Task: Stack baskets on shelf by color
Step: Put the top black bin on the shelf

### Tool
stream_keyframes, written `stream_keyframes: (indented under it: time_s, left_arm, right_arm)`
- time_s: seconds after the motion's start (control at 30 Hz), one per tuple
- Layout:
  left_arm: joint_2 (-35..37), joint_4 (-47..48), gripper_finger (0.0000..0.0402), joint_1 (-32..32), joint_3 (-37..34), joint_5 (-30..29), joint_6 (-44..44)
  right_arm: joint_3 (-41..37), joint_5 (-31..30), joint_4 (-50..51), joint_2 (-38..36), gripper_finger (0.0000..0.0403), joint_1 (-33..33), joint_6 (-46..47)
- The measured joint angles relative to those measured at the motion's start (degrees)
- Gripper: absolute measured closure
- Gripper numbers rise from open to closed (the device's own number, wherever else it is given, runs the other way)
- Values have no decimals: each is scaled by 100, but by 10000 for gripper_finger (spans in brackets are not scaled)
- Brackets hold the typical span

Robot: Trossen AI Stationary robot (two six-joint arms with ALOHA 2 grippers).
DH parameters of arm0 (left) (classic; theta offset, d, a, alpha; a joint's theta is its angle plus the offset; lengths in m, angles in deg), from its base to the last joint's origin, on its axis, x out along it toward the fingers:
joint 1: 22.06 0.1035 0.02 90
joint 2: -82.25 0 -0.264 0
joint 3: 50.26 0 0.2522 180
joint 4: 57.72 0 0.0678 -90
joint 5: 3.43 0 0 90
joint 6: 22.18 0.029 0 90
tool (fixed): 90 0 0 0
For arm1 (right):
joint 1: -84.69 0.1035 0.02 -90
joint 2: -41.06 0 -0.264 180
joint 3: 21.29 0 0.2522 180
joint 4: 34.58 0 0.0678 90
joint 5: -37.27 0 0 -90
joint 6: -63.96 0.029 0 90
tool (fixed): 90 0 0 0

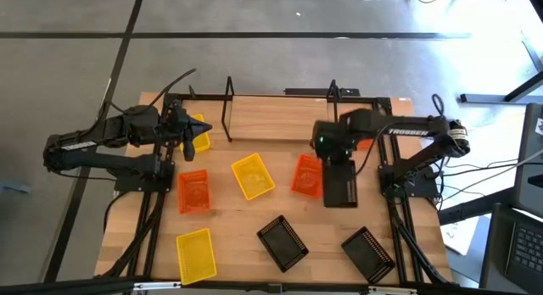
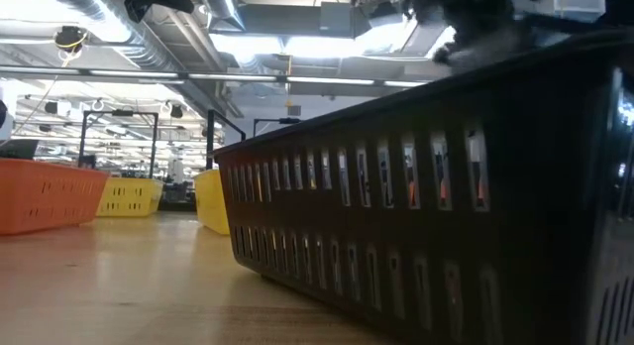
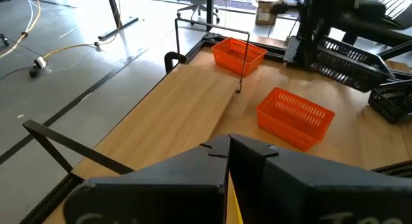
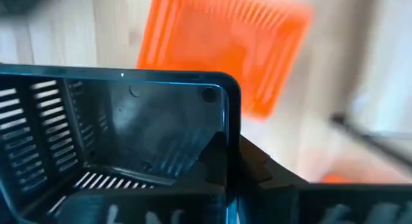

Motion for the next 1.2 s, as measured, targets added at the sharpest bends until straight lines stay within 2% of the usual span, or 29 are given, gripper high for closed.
stream_keyframes:
  time_s: [0.2, 0.3, 0.57, 0.73, 0.83, 1.13, 1.2]
  left_arm:
    - [0, 1, 401, 0, 0, 0, 33]
    - [-2, -14, 401, -2, 0, 0, 250]
    - [-161, -146, 401, -2, 2, 2, 297]
    - [-194, -149, 401, -2, 2, 2, 253]
    - [-195, -149, 401, -1, 2, 2, 224]
    - [-190, -149, 401, -1, 2, 1, 105]
    - [-190, -149, 401, -2, 2, 2, 105]
  right_arm:
    - [1028, -852, -150, 94, 402, -430, -39]
    - [1436, -1048, -194, 280, 402, -760, -488]
    - [2382, -1008, -454, 1373, 403, -1893, -1982]
    - [2776, -365, -513, 2065, 403, -2526, -2709]
    - [2887, -305, -528, 2485, 403, -2794, -3044]
    - [2928, -293, -784, 3307, 403, -3210, -3222]
    - [2928, -455, -799, 3391, 403, -3241, -3222]
